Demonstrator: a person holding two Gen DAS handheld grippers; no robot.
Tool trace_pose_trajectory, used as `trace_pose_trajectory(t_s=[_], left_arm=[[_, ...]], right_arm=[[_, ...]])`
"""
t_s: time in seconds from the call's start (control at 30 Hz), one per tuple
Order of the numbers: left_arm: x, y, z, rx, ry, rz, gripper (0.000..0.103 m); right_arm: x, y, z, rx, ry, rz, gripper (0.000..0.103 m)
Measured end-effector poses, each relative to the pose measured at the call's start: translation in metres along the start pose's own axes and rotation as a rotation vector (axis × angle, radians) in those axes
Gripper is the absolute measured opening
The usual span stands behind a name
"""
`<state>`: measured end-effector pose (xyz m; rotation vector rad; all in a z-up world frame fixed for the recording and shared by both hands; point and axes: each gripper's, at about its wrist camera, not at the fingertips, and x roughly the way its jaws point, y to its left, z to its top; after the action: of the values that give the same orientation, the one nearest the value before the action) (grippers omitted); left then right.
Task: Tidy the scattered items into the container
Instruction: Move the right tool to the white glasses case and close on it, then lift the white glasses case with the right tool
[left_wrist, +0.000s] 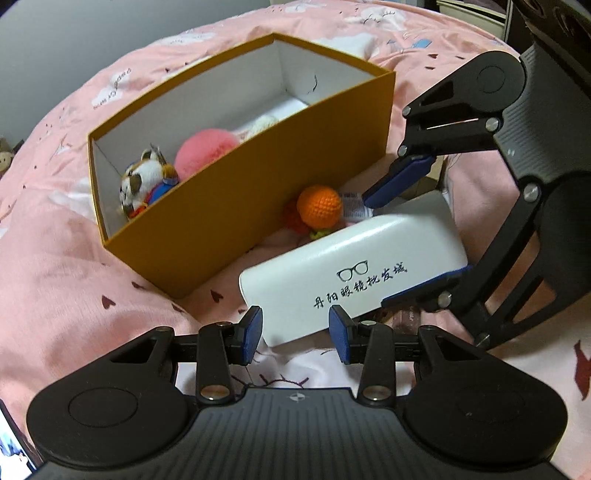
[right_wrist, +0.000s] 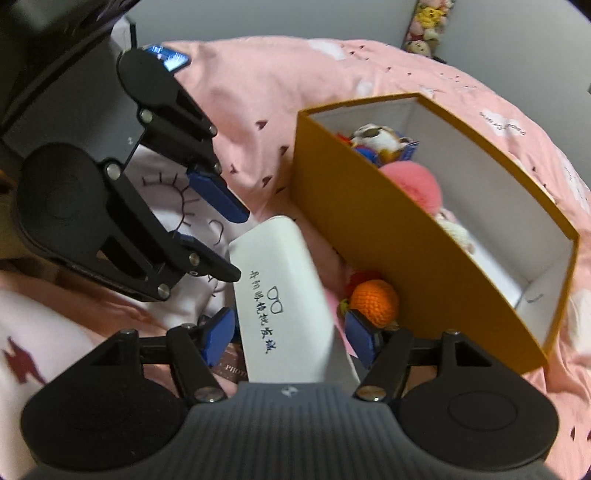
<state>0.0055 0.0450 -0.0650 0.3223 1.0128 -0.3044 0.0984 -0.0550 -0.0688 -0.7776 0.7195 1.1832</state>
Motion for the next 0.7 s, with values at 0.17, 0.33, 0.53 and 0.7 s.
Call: trace_pose_trajectory(t_s=[0.17, 0.33, 0.53, 0.7], left_arm=[[0.0, 0.001, 0.0, -0.014, 0.004, -0.004, 0.047], [-0.002, 0.001, 0.0, -0.02, 0.003, -0.003, 0.047], [-0.003, 0.002, -0.002, -0.026, 0.003, -0.002, 0.047], [-0.005, 0.007, -0.002, -0.053, 0.002, 0.002, 0.047]], right_arm=[[0.014, 0.003, 0.005, -0.027, 0.026, -0.016, 0.069], [0.025, 0.01, 0.01, -0.068, 0.043, -0.017, 0.068], [0.027, 0.01, 0.01, -0.066, 0.044, -0.013, 0.069], [0.025, 0.005, 0.01, -0.03, 0.041, 0.001, 0.068]])
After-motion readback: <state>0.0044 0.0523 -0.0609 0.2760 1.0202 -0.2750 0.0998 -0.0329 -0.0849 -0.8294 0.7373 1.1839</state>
